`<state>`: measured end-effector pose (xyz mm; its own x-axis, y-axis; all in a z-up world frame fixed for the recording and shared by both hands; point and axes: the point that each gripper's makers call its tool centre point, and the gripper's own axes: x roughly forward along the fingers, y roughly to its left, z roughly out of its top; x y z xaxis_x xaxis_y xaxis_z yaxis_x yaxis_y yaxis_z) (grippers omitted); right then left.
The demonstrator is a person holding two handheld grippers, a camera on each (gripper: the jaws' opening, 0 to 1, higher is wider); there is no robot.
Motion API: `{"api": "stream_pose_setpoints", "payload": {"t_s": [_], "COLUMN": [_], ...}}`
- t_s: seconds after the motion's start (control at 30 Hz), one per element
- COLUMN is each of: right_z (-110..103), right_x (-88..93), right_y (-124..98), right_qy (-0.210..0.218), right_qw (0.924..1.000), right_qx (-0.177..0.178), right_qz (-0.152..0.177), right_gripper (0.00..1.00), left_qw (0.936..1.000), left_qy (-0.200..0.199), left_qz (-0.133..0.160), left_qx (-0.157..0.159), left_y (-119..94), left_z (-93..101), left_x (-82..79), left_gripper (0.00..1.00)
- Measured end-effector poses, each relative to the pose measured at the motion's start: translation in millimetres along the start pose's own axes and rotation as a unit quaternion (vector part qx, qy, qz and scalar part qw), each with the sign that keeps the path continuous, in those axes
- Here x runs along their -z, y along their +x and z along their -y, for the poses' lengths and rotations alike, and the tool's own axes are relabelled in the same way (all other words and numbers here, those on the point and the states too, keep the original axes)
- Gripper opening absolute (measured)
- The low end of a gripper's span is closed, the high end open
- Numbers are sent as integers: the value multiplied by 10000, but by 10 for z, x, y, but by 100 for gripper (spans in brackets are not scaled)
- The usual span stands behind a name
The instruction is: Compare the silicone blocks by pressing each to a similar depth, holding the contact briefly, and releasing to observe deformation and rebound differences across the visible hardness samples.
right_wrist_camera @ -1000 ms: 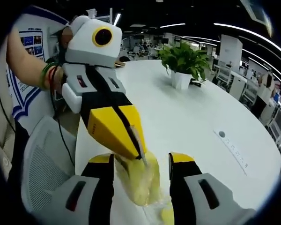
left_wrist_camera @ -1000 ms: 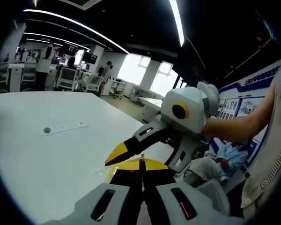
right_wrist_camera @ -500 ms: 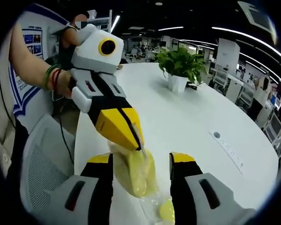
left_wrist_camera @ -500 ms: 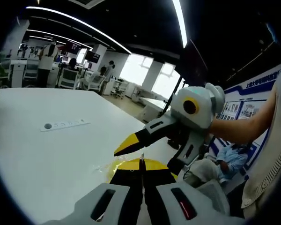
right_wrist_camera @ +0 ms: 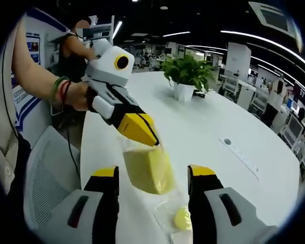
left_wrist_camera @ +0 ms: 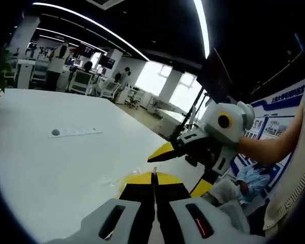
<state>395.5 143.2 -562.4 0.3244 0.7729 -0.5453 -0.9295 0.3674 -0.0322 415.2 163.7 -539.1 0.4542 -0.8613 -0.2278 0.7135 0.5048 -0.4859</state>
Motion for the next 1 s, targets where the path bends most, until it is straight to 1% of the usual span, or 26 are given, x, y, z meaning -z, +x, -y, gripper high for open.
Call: {"api": "stream_pose_setpoints", "payload": {"t_s": [0.23, 0.4, 0.5, 0.63, 0.83, 0.87, 0.9, 1.0], "right_z": [102, 159, 174, 172, 140, 140, 141, 143], "right_x": [190, 285, 314, 426, 461, 467, 467, 461], "right_y": [-188, -291, -361, -434, -511, -520, -522, -544], "right_qy": [329, 607, 785, 940, 1079, 1110, 1116, 1141], "right_qw": [9988, 9965, 9945, 9925, 9901, 9894, 9893, 9884], "right_qx": [356, 562, 660, 775, 883, 915, 921, 977], "right_qz": [55, 97, 194, 93, 170, 183, 183, 218], "right_gripper": [53, 53, 52, 53, 52, 52, 52, 52], "left_qw": [9998, 9992, 9986, 9978, 9959, 9949, 9944, 9941], "left_qy": [-155, -364, -478, -612, -825, -902, -966, -963], "left_qz": [37, 109, 137, 149, 184, 223, 242, 246], "left_qx": [-111, -158, -194, -218, -324, -381, -368, -442], "left_y": [53, 82, 101, 109, 128, 128, 130, 138], "left_z": [-110, -177, -239, -297, -435, -470, -475, -521], "left_x": [63, 90, 121, 159, 234, 245, 250, 276], "left_gripper": [0, 0, 0, 0, 0, 0, 0, 0]}}
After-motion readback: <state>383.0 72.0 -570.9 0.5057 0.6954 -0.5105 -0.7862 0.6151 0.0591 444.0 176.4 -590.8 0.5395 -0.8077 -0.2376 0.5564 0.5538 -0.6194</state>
